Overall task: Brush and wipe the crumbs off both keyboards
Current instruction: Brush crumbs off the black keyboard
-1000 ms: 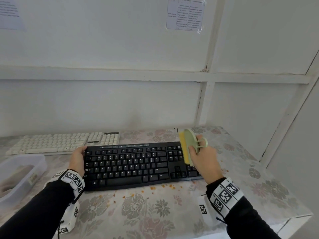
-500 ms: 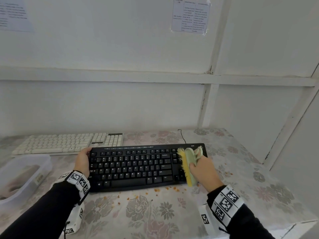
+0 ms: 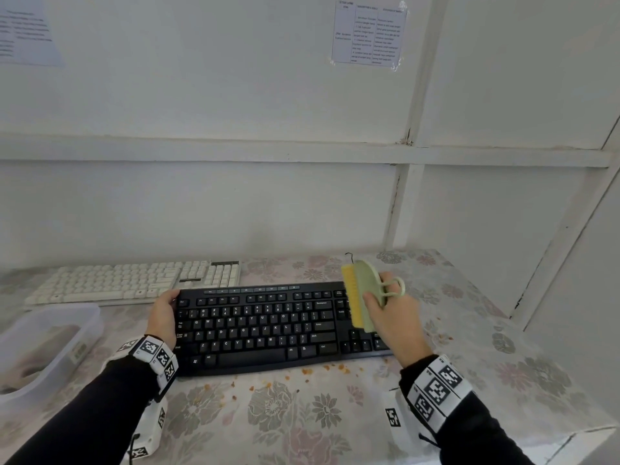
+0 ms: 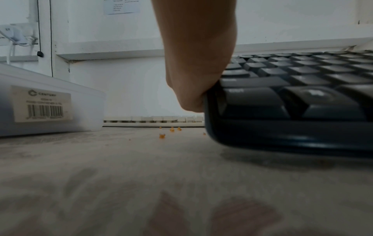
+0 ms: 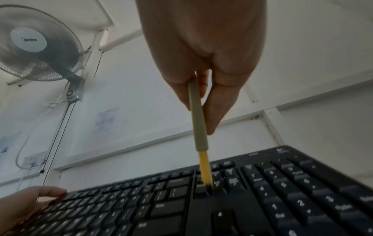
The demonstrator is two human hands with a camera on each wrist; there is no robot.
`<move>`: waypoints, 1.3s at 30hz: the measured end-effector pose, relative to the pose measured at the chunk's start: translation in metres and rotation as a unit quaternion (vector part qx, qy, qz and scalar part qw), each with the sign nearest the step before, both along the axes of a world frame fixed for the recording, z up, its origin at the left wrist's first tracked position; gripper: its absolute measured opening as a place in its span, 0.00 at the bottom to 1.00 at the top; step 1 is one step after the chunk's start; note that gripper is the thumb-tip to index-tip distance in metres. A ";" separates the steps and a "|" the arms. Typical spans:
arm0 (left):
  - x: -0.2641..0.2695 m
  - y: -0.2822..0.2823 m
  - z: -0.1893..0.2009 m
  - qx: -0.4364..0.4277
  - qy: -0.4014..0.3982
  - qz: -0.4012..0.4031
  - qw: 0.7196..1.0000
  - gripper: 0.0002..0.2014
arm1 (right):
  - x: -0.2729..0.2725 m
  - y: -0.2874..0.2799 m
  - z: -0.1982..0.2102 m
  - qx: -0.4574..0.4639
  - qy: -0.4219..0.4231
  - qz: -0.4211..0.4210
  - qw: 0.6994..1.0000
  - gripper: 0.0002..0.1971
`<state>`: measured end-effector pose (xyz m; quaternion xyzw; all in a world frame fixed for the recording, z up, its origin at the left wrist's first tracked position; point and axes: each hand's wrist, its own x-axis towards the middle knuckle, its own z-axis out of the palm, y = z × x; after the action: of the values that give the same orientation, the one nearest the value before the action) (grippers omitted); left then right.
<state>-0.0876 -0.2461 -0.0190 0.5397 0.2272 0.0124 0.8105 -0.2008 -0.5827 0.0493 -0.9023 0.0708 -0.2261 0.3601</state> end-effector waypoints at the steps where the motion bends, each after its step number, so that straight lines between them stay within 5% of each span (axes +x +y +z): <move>1: 0.000 0.001 0.000 0.000 0.000 0.001 1.000 0.16 | 0.004 0.004 -0.004 0.007 -0.027 0.002 1.000 0.09; 5: 0.000 0.001 -0.001 -0.001 0.003 -0.001 1.000 0.16 | 0.010 0.015 -0.012 0.014 -0.036 0.009 0.999 0.11; 17: 0.001 0.004 -0.001 0.006 0.006 -0.006 1.000 0.15 | -0.003 0.008 -0.023 -0.093 0.185 -0.019 0.978 0.05; 20: 0.001 0.003 -0.001 0.009 0.005 -0.008 1.000 0.15 | -0.008 0.005 -0.023 -0.088 0.210 -0.012 0.974 0.20; 23: 0.001 0.003 -0.002 0.004 0.001 -0.009 1.000 0.16 | -0.009 0.003 -0.014 -0.044 0.189 -0.003 0.981 0.17; 31: -0.002 0.002 0.002 0.000 0.002 -0.006 1.000 0.15 | 0.014 0.026 -0.004 0.017 -0.033 0.015 0.999 0.08; 39: -0.003 0.000 0.004 -0.006 0.002 -0.002 1.000 0.15 | 0.019 0.027 -0.018 -0.034 0.108 -0.001 0.994 0.11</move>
<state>-0.0903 -0.2460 -0.0150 0.5356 0.2278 0.0089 0.8131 -0.1814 -0.5553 0.0314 -0.9330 0.1026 -0.1305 0.3193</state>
